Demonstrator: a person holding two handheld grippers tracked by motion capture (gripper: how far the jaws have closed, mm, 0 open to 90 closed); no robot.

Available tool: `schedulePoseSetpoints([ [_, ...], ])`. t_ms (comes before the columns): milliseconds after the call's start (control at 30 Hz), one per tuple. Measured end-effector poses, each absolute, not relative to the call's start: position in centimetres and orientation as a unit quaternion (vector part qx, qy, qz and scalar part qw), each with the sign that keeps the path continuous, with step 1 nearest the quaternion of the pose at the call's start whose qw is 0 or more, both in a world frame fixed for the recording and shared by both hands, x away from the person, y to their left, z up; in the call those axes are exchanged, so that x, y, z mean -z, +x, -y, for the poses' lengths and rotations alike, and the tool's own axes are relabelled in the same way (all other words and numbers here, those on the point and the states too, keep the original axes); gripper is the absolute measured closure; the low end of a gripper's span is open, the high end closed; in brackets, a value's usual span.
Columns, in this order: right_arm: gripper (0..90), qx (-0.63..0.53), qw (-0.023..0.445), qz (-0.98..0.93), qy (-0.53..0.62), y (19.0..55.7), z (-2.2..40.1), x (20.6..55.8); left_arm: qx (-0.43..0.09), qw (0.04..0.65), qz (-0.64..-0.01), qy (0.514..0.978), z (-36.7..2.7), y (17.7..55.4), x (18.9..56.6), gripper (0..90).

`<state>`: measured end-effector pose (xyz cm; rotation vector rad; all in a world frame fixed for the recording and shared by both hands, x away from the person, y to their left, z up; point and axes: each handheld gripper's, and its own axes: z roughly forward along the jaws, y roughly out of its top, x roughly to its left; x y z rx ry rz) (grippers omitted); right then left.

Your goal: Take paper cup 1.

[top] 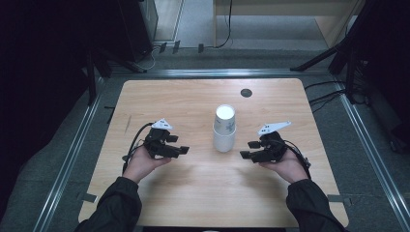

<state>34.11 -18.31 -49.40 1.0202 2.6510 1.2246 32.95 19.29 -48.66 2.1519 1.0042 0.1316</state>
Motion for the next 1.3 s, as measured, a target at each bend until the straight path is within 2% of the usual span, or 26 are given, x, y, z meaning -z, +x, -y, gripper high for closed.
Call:
schedulePoseSetpoints([
  [33, 49.2, -0.397, 0.027, -0.856, 0.331, 34.1, 18.4, 49.3, -0.052, 0.373, -0.391, 0.84, -19.3, 32.9, 48.6, 29.4],
  [100, 59.3, -0.397, 0.027, -0.857, 0.327, 34.1, 18.6, 49.1, -0.048, 0.371, -0.39, 0.841, -19.3, 32.9, 48.7, 29.2],
  [367, 58.5, -0.384, 0.044, -0.874, 0.294, 33.6, 17.9, 49.4, -0.047, 0.362, -0.384, 0.848, -19.0, 32.9, 49.0, 29.2],
  [500, 54.6, -0.385, 0.048, -0.882, 0.266, 33.4, 17.1, 49.0, -0.045, 0.357, -0.375, 0.854, -18.9, 33.0, 49.2, 29.2],
  [667, 54.4, -0.382, 0.04, -0.884, 0.267, 33.6, 16.7, 48.8, -0.039, 0.366, -0.372, 0.852, -18.9, 33.0, 49.1, 29.3],
  [900, 43.2, -0.378, 0.026, -0.88, 0.286, 34.2, 17.2, 48.2, -0.033, 0.367, -0.362, 0.856, -18.6, 32.8, 49.1, 29.2],
  [1167, 42.0, -0.352, 0.037, -0.894, 0.276, 34.6, 16.9, 45.2, -0.03, 0.367, -0.352, 0.86, -18.3, 32.8, 48.9, 29.1],
  [1300, 38.3, -0.345, 0.045, -0.906, 0.243, 35.0, 16.4, 43.5, -0.03, 0.372, -0.353, 0.858, -18.3, 32.9, 48.9, 29.1],
])
